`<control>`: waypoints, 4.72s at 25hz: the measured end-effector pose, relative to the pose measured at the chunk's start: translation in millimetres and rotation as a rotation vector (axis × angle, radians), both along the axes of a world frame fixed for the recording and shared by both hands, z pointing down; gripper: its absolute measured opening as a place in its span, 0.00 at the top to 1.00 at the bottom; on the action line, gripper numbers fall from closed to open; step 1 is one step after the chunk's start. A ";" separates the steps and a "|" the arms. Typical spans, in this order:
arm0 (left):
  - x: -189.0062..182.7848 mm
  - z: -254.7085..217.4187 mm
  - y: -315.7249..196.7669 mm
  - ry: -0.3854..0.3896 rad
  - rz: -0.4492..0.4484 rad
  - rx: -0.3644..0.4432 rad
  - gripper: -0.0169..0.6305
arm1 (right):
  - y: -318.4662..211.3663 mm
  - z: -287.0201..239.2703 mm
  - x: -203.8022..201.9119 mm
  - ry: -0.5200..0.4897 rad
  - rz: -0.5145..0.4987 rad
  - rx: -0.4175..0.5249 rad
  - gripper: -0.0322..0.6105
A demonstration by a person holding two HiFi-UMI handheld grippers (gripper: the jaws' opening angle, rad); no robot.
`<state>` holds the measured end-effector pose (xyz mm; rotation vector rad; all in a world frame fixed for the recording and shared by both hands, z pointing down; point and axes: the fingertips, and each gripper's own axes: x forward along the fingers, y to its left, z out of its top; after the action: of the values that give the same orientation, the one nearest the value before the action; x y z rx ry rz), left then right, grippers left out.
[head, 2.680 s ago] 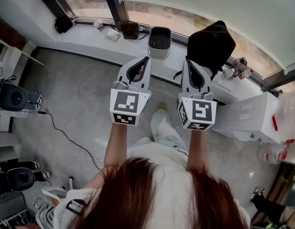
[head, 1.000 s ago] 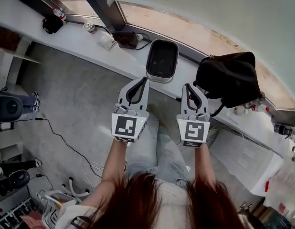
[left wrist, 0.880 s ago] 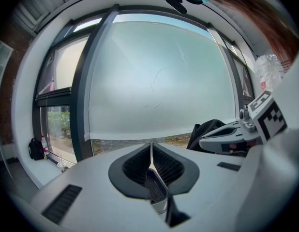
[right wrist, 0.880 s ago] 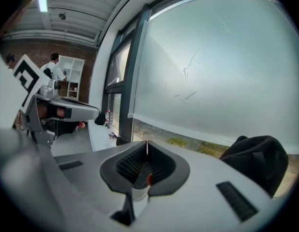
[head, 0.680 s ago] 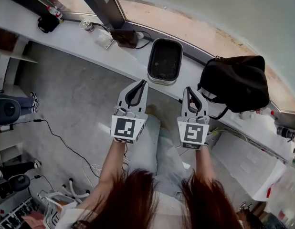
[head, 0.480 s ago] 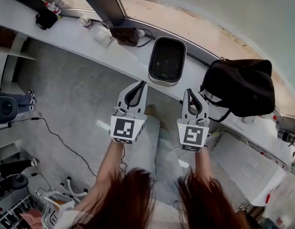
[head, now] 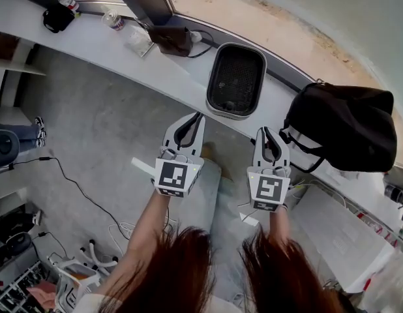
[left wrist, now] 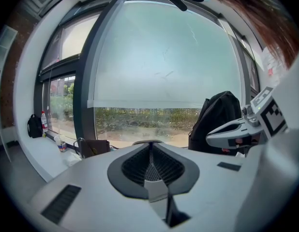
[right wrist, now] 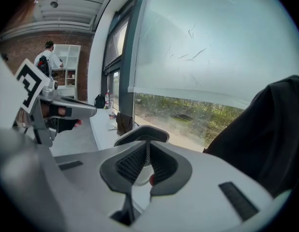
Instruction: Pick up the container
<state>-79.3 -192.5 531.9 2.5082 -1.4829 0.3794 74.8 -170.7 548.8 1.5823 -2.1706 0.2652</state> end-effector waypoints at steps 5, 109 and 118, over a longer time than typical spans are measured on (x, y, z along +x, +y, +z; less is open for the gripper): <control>-2.9 34.2 -6.5 -0.001 -0.007 -0.033 0.95 | -0.4 32.2 -3.4 0.024 -0.028 -0.038 0.91; 7.3 251.7 -18.0 -0.223 0.207 -0.251 0.95 | -16.3 242.2 -16.9 0.036 -0.035 -0.302 0.91; 2.7 227.4 -18.1 -0.216 0.185 -0.253 0.94 | -12.4 217.0 -15.5 0.039 -0.031 -0.312 0.91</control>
<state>-76.5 -210.6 759.3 2.4647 -1.1829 0.8369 59.4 -183.1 765.8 1.3663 -2.0070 0.5302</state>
